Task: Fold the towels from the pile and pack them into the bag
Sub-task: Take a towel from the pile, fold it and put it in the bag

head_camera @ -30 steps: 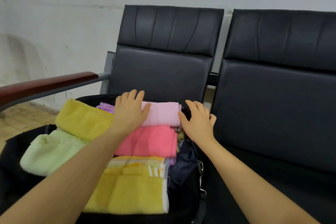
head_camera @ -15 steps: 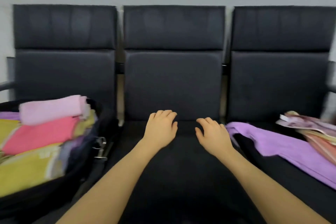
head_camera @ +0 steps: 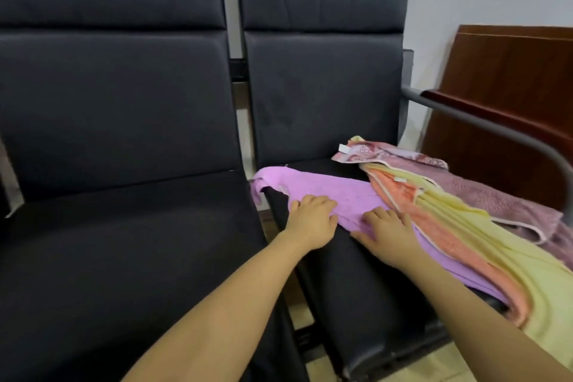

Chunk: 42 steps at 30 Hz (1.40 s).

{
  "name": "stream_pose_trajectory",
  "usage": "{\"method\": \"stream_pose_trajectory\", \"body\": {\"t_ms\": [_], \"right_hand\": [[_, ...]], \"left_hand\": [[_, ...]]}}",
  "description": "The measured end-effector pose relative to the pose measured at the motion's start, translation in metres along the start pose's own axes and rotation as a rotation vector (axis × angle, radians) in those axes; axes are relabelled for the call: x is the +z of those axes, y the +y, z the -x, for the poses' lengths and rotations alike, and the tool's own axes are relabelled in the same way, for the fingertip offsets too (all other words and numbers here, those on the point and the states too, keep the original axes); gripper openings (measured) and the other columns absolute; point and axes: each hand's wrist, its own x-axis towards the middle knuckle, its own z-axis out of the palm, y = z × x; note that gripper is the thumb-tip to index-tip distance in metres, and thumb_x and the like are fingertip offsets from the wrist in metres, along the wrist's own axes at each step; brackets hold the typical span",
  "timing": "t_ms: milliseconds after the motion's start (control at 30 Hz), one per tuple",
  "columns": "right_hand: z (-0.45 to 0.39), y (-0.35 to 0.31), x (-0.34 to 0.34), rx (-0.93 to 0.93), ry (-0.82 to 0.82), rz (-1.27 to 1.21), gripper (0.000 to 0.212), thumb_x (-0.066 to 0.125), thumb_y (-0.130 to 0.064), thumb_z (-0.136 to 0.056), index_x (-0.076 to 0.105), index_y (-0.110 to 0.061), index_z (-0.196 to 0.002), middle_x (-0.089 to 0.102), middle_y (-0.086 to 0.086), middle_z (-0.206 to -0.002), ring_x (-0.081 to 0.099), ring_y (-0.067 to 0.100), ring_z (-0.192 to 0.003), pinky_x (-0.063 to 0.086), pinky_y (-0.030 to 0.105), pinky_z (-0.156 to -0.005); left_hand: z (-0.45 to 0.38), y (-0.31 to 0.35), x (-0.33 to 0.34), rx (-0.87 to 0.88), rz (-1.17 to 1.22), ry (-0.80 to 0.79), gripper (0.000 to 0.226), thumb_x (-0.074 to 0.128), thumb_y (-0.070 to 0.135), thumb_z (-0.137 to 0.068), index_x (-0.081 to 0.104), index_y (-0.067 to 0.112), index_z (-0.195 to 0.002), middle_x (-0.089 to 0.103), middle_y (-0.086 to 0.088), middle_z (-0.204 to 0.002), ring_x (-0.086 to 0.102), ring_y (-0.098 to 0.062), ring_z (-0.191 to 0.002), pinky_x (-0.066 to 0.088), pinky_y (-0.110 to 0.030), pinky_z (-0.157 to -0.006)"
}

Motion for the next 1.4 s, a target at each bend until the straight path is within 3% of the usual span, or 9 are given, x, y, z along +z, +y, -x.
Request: {"method": "stream_pose_trajectory", "body": {"t_ms": [133,267,400,433,500,567,700,900,1400], "right_hand": [[-0.004,0.010,0.012,-0.070,0.217,-0.066,0.016,0.056,-0.033,-0.090,0.064,-0.019,-0.086,0.060,0.000,-0.078,0.062,0.027,-0.076,0.040,0.041,-0.076],[0.000,0.010,0.004,-0.150,0.427,-0.070,0.021,0.044,-0.027,-0.084,0.054,-0.019,-0.067,0.052,-0.004,-0.053,0.056,0.021,-0.049,0.045,0.031,-0.055],[-0.002,0.007,-0.014,-0.201,0.472,-0.216,0.011,0.061,-0.002,-0.074,0.058,-0.013,-0.072,0.059,0.003,-0.067,0.061,0.024,-0.061,0.052,0.040,-0.059],[-0.004,0.004,-0.021,-0.192,0.468,-0.252,0.007,0.058,-0.003,-0.082,0.061,-0.009,-0.080,0.062,0.007,-0.077,0.062,0.027,-0.072,0.052,0.045,-0.066],[-0.007,-0.005,-0.040,-0.161,0.488,-0.304,0.026,0.042,-0.021,-0.094,0.063,-0.006,-0.092,0.064,0.011,-0.090,0.059,0.030,-0.085,0.049,0.047,-0.076],[-0.011,-0.013,-0.062,-0.137,0.626,-0.365,0.035,0.036,-0.028,-0.090,0.063,-0.005,-0.085,0.062,0.011,-0.082,0.059,0.032,-0.075,0.047,0.045,-0.068],[-0.009,-0.036,-0.103,-0.140,0.749,-0.487,0.037,0.031,-0.031,-0.093,0.060,-0.008,-0.087,0.059,0.007,-0.082,0.052,0.030,-0.075,0.042,0.042,-0.069],[-0.005,-0.089,-0.150,-0.202,0.926,-0.387,0.031,0.035,-0.027,-0.096,0.059,-0.010,-0.087,0.057,0.006,-0.079,0.051,0.029,-0.067,0.022,0.034,-0.064],[-0.006,-0.199,-0.234,-0.369,1.049,-0.552,0.036,0.030,-0.028,-0.099,0.061,-0.009,-0.095,0.051,0.006,-0.092,0.044,0.020,-0.082,0.018,0.026,-0.077]], "left_hand": [[-0.008,0.007,0.028,-0.041,0.036,-0.164,0.045,0.023,0.040,-0.104,0.029,0.032,-0.148,0.011,0.006,-0.160,0.006,-0.023,-0.146,0.005,-0.046,-0.115],[-0.005,0.006,0.033,-0.054,0.195,-0.060,0.040,0.024,0.038,-0.104,0.041,0.028,-0.139,0.023,0.010,-0.156,0.004,-0.018,-0.147,0.003,-0.043,-0.113],[0.005,0.014,0.021,-0.109,0.384,0.152,0.026,0.031,0.025,-0.104,0.052,0.017,-0.116,0.055,-0.002,-0.122,0.041,-0.026,-0.127,0.024,-0.036,-0.101],[0.007,0.017,0.014,-0.156,0.457,0.204,0.023,0.032,0.026,-0.103,0.051,0.019,-0.113,0.058,-0.006,-0.113,0.049,-0.030,-0.115,0.035,-0.039,-0.096],[0.011,0.025,-0.006,-0.210,0.675,0.332,0.019,0.033,0.036,-0.102,0.048,0.025,-0.097,0.060,-0.006,-0.087,0.056,-0.033,-0.096,0.046,-0.037,-0.080],[0.013,0.031,-0.031,-0.171,0.726,0.458,0.022,0.036,0.037,-0.102,0.046,0.025,-0.086,0.054,0.002,-0.071,0.055,-0.029,-0.090,0.036,-0.028,-0.075],[0.023,0.033,-0.089,-0.037,0.523,0.632,0.023,0.039,0.033,-0.101,0.053,0.018,-0.091,0.057,0.005,-0.079,0.051,-0.019,-0.087,0.019,-0.029,-0.077],[0.061,0.005,-0.155,-0.024,0.341,0.722,0.030,0.037,0.037,-0.101,0.061,0.019,-0.096,0.057,0.000,-0.092,0.043,-0.020,-0.096,0.019,-0.030,-0.077],[0.139,-0.048,-0.260,-0.030,0.238,0.949,0.029,0.039,0.035,-0.101,0.061,0.019,-0.089,0.042,0.009,-0.073,0.040,-0.021,-0.094,0.013,-0.030,-0.070]]}}
